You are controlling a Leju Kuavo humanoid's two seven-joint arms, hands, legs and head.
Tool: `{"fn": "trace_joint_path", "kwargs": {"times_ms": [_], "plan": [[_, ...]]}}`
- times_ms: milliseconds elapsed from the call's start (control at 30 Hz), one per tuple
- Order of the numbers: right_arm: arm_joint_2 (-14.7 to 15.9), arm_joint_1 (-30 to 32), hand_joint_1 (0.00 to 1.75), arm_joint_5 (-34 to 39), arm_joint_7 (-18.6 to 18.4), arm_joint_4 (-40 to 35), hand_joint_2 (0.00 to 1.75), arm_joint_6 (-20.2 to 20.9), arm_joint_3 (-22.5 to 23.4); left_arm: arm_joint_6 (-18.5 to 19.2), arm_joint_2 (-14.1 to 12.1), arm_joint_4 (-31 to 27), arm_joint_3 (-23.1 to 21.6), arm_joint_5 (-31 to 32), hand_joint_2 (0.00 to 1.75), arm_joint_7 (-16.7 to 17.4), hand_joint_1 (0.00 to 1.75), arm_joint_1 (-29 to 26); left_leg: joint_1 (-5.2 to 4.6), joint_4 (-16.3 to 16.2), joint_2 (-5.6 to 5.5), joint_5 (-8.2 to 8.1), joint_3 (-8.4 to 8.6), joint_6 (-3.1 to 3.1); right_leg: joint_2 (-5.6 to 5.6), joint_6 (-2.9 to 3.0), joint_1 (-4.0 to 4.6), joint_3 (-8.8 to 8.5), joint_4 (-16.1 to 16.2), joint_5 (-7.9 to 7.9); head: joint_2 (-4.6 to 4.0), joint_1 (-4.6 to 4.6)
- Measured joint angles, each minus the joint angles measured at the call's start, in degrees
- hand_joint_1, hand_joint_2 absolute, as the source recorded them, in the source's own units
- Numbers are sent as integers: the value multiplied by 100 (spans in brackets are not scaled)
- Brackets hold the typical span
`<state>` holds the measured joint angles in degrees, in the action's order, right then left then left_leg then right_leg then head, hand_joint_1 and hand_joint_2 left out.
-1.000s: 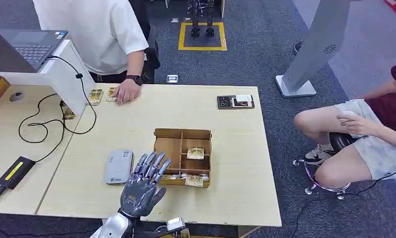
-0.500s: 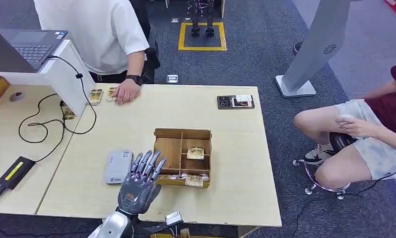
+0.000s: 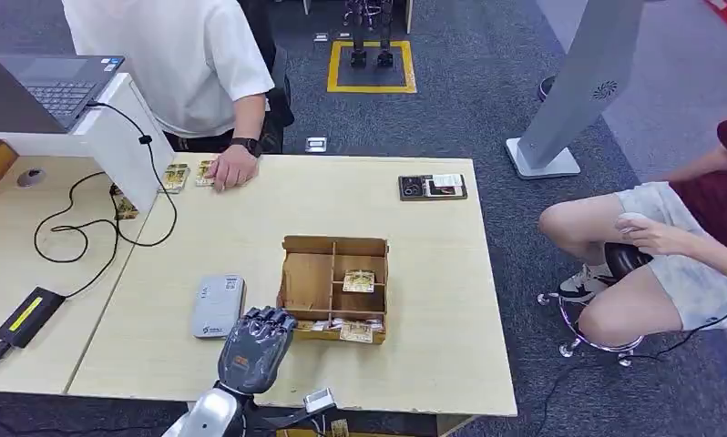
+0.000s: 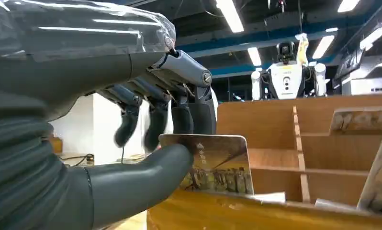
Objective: Pass the card to the sensor for recognition and then transmit it.
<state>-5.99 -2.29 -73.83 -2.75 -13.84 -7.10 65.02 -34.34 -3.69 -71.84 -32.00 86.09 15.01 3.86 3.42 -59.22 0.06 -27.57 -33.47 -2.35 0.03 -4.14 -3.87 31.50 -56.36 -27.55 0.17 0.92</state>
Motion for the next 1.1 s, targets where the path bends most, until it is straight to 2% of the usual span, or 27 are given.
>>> {"fn": "trace_joint_path", "kwargs": {"times_ms": [300, 567, 833, 1100], "plan": [[0, 0, 0, -2, 0, -7, 175, 20, 0, 88, 0, 44, 11, 40, 175, 22, 175, -1, 0, 0, 0, 0, 2, 0, 0, 0, 0, -3, 0, 0, 0, 0], [0, 0, 0, -2, -20, -13, 175, 24, 4, 13, 0, 50, 11, -120, 175, -11, 175, -2, 0, 0, 0, 0, 4, 0, 0, 0, 0, -6, 0, 0, 0, 0], [-9, -2, 0, -70, -2, -31, 175, 17, 4, -159, 61, 24, 127, -773, 175, -321, 175, 73, 0, 0, 0, 1, 4, 0, 0, 0, 0, -3, 0, 1, 0, 0], [-9, -15, 0, -103, 17, -28, 175, -28, 4, -339, 94, -313, 393, -1127, 175, -555, 175, 532, 0, -1, -3, 3, 3, 0, -3, 0, 0, -5, -1, 3, 0, 0]]}}
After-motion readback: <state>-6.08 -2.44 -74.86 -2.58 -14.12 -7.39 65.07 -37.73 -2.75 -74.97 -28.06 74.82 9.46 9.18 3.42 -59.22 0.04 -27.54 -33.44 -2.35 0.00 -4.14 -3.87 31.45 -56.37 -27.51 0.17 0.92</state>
